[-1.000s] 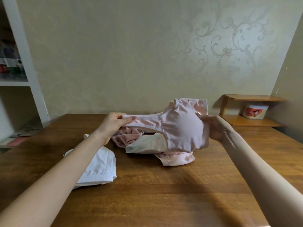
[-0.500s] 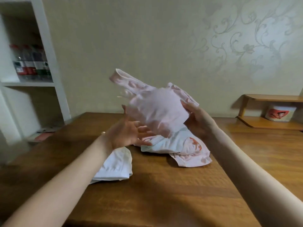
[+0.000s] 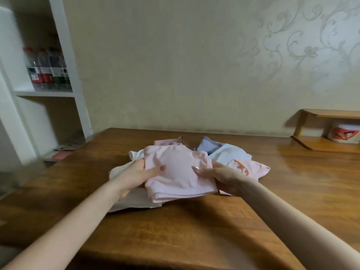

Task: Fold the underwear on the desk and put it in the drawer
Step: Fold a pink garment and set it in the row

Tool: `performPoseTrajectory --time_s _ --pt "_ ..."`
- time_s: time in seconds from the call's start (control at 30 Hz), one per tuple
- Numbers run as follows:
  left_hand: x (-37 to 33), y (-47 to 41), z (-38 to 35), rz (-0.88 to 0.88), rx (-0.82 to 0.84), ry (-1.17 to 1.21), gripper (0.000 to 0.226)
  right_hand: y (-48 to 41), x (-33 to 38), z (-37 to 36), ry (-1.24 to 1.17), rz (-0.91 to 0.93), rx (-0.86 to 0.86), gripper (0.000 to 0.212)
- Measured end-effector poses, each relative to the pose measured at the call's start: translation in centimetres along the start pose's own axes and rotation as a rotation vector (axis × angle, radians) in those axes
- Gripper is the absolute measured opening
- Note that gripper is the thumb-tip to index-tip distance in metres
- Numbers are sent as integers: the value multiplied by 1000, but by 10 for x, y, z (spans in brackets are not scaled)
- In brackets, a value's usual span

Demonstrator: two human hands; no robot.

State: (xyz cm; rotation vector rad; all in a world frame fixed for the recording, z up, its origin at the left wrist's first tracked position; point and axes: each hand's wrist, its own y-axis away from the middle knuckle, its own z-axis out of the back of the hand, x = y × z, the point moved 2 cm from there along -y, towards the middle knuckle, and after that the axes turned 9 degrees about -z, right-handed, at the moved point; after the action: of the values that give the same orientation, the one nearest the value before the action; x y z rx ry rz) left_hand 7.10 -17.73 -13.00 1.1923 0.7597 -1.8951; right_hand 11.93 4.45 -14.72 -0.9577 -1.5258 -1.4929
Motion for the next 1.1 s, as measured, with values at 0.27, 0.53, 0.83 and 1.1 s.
performPoseTrajectory --time_s 0.27,0.53,0.83,1.1 --pt "56 8 10 -27 155 -1024 65 1 -19 14 126 -162 -118 38" --pt "58 -6 30 -23 -105 -730 83 -29 -36 -28 -123 -10 -298 50" --pt "62 -16 14 -24 123 -972 56 -21 -6 2 925 480 -884 33" --pt "61 -34 2 20 61 -1026 54 -48 -18 68 1406 368 -810 35"
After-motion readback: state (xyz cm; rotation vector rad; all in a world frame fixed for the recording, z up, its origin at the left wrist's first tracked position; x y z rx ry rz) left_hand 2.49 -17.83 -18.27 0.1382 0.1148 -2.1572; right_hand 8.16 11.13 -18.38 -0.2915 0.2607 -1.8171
